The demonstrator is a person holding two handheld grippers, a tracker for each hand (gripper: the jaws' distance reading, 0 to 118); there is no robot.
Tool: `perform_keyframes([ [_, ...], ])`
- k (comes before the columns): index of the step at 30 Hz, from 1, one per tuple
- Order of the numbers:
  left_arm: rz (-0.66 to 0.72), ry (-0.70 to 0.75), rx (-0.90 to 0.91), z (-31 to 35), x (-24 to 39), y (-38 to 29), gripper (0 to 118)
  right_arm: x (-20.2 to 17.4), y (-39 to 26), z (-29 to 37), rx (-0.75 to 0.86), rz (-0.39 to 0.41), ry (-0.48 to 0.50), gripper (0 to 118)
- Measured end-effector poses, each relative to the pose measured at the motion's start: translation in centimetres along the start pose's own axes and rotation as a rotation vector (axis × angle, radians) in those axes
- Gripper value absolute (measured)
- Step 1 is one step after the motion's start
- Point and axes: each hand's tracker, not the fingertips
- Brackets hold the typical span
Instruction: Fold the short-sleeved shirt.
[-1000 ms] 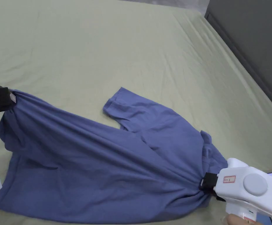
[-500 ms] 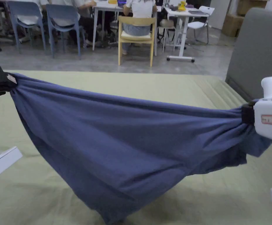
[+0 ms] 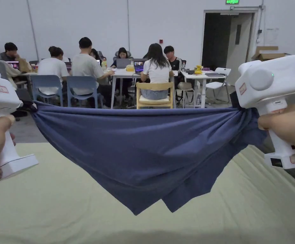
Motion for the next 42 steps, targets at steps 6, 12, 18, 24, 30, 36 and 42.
perform_keyframes([
  [6, 0.037, 0.051, -0.142, -3.7, -3.8, -6.5, 0, -2.7, -6.1, -4.8, -0.101, 0.049, 0.045, 15],
  [12, 0.059, 0.092, -0.316, -4.0, -10.4, -17.7, 0, -4.5, -19.9, -7.1, -0.231, 0.029, 0.131, 15],
  [18, -0.008, 0.093, -0.468, 2.2, -15.3, -28.5, 0, -3.7, -34.1, -3.6, -0.386, -0.075, 0.22, 15],
  [24, -0.018, 0.096, -0.648, 11.3, -20.1, -36.3, 0, -3.4, -43.4, 4.0, -0.496, -0.073, 0.265, 15],
  [30, 0.045, 0.122, -0.75, 15.3, -23.9, -41.1, 0, -3.5, -48.2, 8.6, -0.628, -0.119, 0.297, 15],
  [36, 0.115, 0.119, -0.757, 14.6, -26.1, -42.4, 0, -3.3, -52.7, 5.8, -0.718, -0.136, 0.306, 15],
  [42, 0.037, 0.184, -0.721, 16.0, -22.9, -39.9, 77, -2.6, -49.6, 6.9, -0.775, -0.184, 0.3, 79],
])
